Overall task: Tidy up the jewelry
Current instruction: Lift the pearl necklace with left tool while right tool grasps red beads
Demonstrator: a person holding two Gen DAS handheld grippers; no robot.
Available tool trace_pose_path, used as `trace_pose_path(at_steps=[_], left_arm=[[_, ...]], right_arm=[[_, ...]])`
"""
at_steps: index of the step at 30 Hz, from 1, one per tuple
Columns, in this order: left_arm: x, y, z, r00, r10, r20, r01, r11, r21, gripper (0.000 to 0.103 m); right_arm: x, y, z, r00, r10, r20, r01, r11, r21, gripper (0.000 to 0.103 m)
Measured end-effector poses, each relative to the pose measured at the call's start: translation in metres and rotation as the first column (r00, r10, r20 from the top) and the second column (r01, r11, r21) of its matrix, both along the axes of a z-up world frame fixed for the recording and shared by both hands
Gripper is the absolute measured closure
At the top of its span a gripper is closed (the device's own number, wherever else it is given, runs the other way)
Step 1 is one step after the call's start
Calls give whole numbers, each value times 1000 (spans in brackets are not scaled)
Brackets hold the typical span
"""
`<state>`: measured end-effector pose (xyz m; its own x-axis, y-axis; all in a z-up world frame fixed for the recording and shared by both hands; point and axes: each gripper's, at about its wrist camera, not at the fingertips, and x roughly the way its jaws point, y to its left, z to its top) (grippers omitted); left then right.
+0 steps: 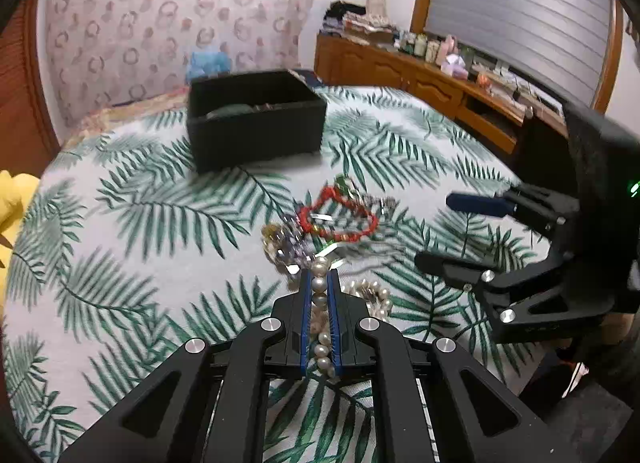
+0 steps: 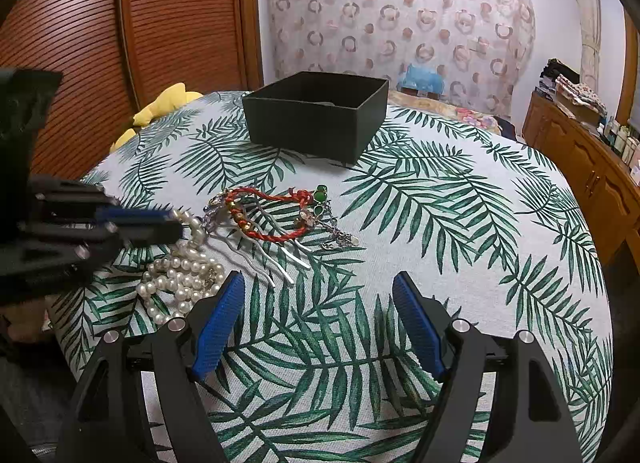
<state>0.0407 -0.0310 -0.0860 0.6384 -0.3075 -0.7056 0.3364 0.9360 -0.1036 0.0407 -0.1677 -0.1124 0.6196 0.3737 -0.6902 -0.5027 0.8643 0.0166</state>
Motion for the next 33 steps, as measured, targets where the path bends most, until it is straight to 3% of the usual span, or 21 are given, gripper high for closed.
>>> trace_pose_path(at_steps=[12, 21, 24, 33], left_arm=[[-18, 22, 62, 989, 34, 144, -24, 997, -68, 96], [-27, 39, 90, 975, 63, 215, -45, 995, -88, 96], [-26, 42, 99, 970, 71, 233, -51, 995, -91, 96], [-26, 46, 129, 951, 70, 301, -48, 995, -82, 96]], right_arm=[[0, 1, -2, 1000, 4, -4, -4, 1000, 1, 25], [1, 5, 0, 1000, 14, -4, -14, 1000, -8, 25], [3, 8, 4, 999, 45, -31, -43, 998, 38, 37], [24, 40, 18, 987, 155, -36, -154, 987, 41, 77]])
